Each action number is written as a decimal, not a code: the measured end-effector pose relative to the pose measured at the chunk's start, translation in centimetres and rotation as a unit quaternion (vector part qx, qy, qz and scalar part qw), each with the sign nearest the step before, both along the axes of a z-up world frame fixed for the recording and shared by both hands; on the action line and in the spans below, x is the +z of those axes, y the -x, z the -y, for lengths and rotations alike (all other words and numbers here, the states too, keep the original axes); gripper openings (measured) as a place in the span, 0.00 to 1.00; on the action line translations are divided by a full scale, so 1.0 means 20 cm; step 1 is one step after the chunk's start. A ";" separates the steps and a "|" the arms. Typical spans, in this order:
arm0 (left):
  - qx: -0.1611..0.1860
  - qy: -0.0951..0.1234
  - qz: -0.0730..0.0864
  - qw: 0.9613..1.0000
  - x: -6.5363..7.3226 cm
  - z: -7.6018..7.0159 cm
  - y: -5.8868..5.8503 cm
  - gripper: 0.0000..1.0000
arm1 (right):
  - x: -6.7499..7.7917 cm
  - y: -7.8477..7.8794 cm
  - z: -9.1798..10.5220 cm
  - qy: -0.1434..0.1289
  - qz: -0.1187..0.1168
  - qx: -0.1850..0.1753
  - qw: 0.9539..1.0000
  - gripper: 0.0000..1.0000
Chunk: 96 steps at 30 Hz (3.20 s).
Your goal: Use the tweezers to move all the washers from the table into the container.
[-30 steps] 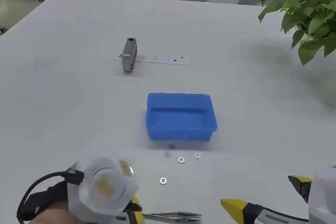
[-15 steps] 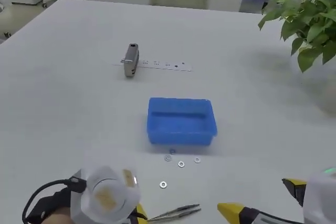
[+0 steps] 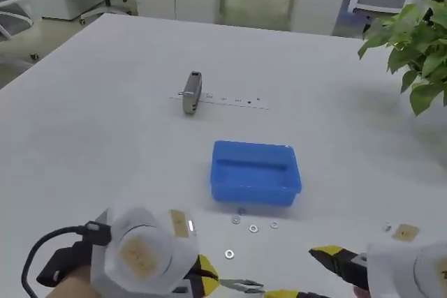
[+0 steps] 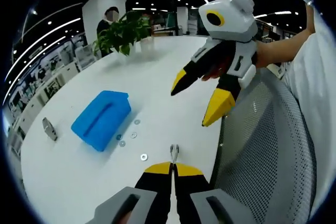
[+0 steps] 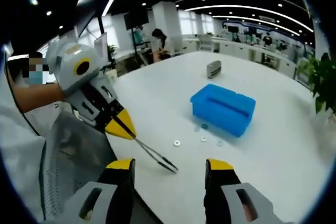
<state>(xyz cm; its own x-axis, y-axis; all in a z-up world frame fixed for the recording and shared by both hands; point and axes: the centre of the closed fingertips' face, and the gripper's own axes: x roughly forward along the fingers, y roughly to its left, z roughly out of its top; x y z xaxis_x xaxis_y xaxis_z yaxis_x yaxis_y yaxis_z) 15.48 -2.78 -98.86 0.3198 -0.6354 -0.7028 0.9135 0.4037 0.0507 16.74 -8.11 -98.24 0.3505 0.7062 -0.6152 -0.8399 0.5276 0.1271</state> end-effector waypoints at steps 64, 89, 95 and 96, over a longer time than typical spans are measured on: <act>0.424 0.083 0.173 0.885 0.22 -0.66 -0.14 0.75 | -0.07 -0.36 -0.33 -0.042 0.022 0.046 0.998 0.02; 0.453 0.031 0.163 0.876 0.09 -0.74 -0.15 0.96 | -0.18 -0.37 -0.36 -0.023 0.004 0.048 0.999 0.03; 0.452 0.020 0.160 0.877 0.07 -0.74 -0.15 0.96 | -0.18 -0.38 -0.34 -0.016 0.013 0.049 0.999 0.03; 0.453 0.019 0.159 0.877 0.07 -0.74 -0.15 0.96 | -0.19 -0.39 -0.34 -0.019 0.008 0.047 0.999 0.03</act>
